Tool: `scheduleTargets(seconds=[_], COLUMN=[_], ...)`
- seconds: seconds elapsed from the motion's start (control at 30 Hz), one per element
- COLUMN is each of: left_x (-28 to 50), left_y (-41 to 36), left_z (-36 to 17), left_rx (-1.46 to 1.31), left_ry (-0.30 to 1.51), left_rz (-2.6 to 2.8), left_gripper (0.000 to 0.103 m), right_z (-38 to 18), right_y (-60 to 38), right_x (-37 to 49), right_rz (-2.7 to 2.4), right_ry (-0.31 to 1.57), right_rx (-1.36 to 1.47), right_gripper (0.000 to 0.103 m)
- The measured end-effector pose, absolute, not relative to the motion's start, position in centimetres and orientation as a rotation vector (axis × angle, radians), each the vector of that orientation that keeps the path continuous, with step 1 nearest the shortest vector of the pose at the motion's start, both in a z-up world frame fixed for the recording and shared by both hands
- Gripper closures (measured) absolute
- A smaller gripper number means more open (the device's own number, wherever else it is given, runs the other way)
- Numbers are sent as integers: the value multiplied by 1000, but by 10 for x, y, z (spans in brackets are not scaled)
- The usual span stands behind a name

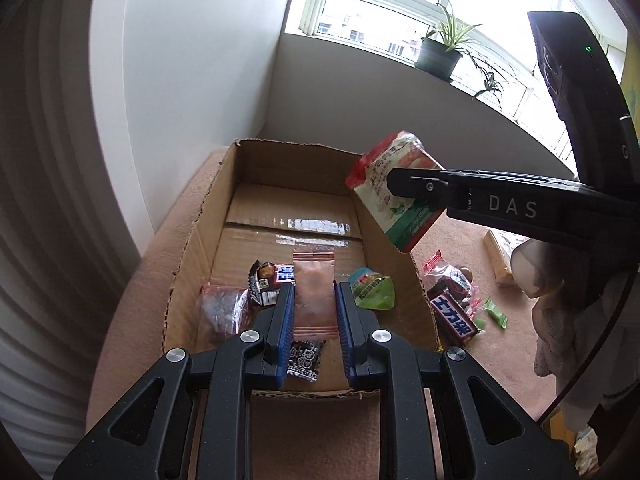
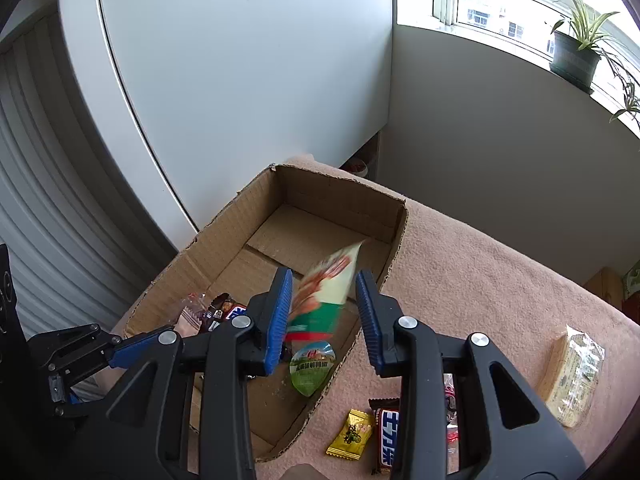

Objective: Organize snacks
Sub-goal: 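Carry both held snacks into the cardboard box and open both grippers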

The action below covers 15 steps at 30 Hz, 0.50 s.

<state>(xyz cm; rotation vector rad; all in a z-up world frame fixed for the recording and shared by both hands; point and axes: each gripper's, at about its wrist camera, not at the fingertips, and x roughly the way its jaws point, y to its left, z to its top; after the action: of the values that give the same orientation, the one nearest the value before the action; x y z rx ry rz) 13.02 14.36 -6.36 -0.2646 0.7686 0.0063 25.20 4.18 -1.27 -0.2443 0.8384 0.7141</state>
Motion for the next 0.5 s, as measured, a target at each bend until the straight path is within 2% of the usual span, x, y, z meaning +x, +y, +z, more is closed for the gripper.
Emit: scheduleTargets(seconds=[0.07,0.1,0.13,0.17,0.2,0.23,0.5], left_x=[131,131,131,131,129,128,123], left_y=[146,147,148,148,148,147,137], left_z=[-65,-65,-66,-66,-65,-64,-58], left_rx=[-268,-270,-274,-278,-277,-273,-268], left_ry=[773,775,781,782,774,765,752], left_rz=[7,8,8,9,15,21,4], left_gripper=[84,82,72,66,53,49,47], right_z=[-11,-8,-6,-3,0,1,14], right_y=[41,40,37,35,32,30,-6], right_x=[250,249,247,245,244,244,241], right_rz=[703,695,688,682,677,674,659], right_ry=[826,809,791,776,767,766,770], right_rx=[-243,-238,-234,-232,-231,-231,-226], right_gripper=[29,22,15,13,13,13,12])
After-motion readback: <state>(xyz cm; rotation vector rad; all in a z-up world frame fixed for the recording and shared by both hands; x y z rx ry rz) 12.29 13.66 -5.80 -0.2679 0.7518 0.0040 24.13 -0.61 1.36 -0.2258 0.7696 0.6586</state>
